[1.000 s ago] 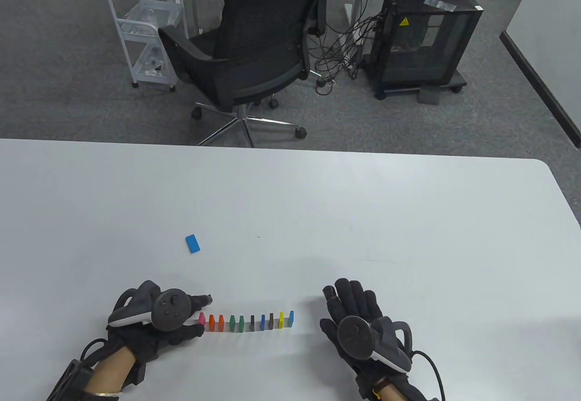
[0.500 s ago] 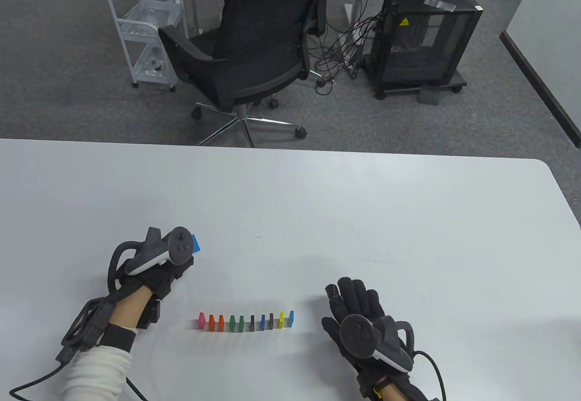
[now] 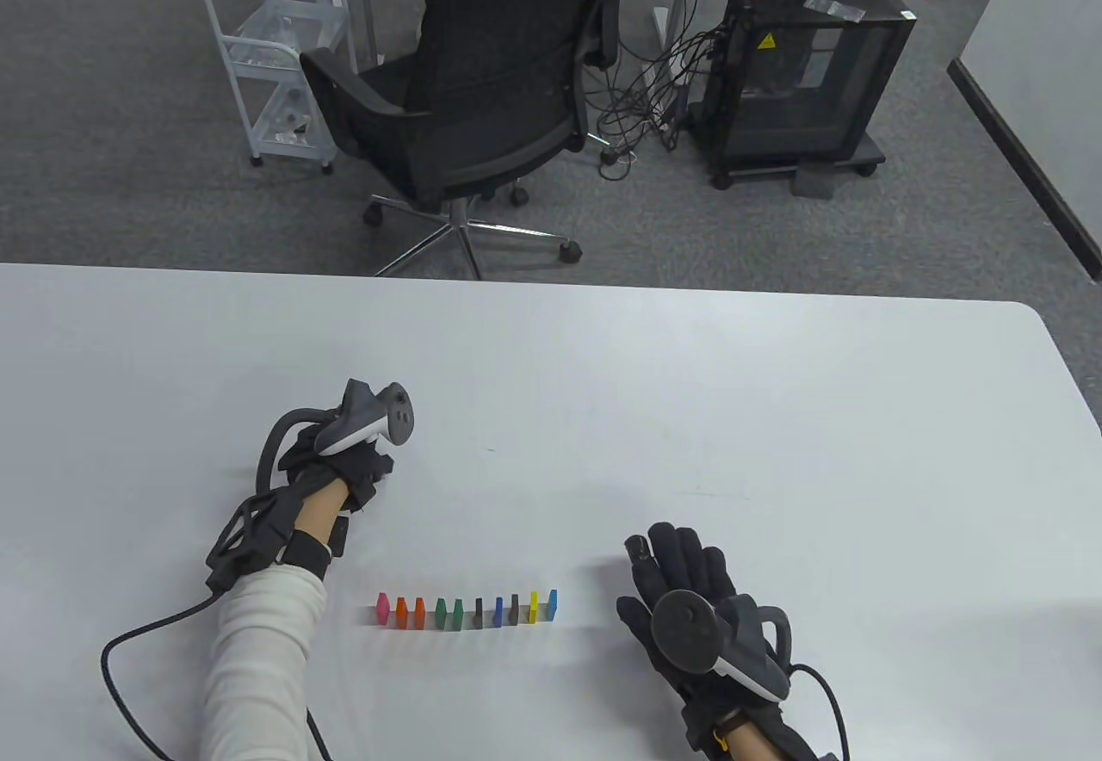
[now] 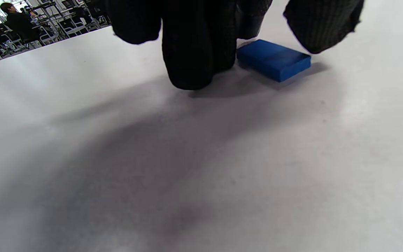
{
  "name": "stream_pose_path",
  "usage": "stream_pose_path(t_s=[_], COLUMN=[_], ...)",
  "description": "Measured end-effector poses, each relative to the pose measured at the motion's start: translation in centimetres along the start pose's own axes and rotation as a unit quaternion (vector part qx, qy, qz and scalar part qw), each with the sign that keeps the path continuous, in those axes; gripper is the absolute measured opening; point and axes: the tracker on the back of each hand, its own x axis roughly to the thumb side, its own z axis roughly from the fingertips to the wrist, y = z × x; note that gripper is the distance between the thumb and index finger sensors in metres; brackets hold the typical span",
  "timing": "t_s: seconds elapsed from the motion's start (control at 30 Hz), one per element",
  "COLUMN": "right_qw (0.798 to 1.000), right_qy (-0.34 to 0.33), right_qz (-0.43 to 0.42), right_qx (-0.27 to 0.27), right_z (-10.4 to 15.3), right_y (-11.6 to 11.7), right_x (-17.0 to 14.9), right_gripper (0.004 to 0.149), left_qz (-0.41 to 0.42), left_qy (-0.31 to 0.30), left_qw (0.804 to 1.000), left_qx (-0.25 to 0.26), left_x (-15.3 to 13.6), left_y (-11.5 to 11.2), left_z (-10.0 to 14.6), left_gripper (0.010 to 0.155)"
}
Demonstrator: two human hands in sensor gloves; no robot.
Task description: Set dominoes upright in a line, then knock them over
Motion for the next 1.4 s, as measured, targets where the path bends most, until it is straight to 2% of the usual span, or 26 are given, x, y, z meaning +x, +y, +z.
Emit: stream_pose_path(t_s=[0.27, 0.43, 0.53, 0.73, 0.9, 1.13, 1.4], right_qw=[1.0, 1.0, 1.0, 1.0, 1.0, 1.0, 1.0], right_qy=[0.0, -0.002, -0.003, -0.005, -0.009, -0.014, -0.015], right_qz=[0.001, 0.0, -0.001, -0.002, -0.002, -0.001, 0.001], right_qx=[0.002, 0.0, -0.003, -0.006, -0.009, -0.009, -0.008], right_z=[0.0, 0.0, 0.0, 0.0, 0.1, 0.2, 0.3], right_y=[0.0, 0.0, 0.0, 0.0, 0.0, 0.2, 0.2], right_x=[0.0, 0.1, 0.1, 0.1, 0.1, 0.3, 0.4], right_gripper=[0.069, 0.069, 0.069, 0.069, 0.069, 0.069, 0.069], left_qz=[-0.028, -0.031, -0.026, -0.001, 0.004, 0.002, 0.049], left_qy=[-0.015, -0.032, -0.047, -0.083, -0.114, -0.164, -0.215], left_qw=[1.0, 0.999, 0.999, 0.996, 0.991, 0.975, 0.96], left_qx=[0.0, -0.003, 0.01, 0.029, 0.072, 0.15, 0.173], left_x=[0.8, 0.8, 0.3, -1.0, -2.0, -3.5, -4.2], left_y=[-0.2, -0.6, -0.8, -1.2, -1.8, -3.1, -5.7], left_z=[-0.4, -0.1, 0.6, 2.4, 5.1, 10.6, 15.0], left_gripper=[0.062, 0.068, 0.069, 0.06, 0.059, 0.054, 0.053])
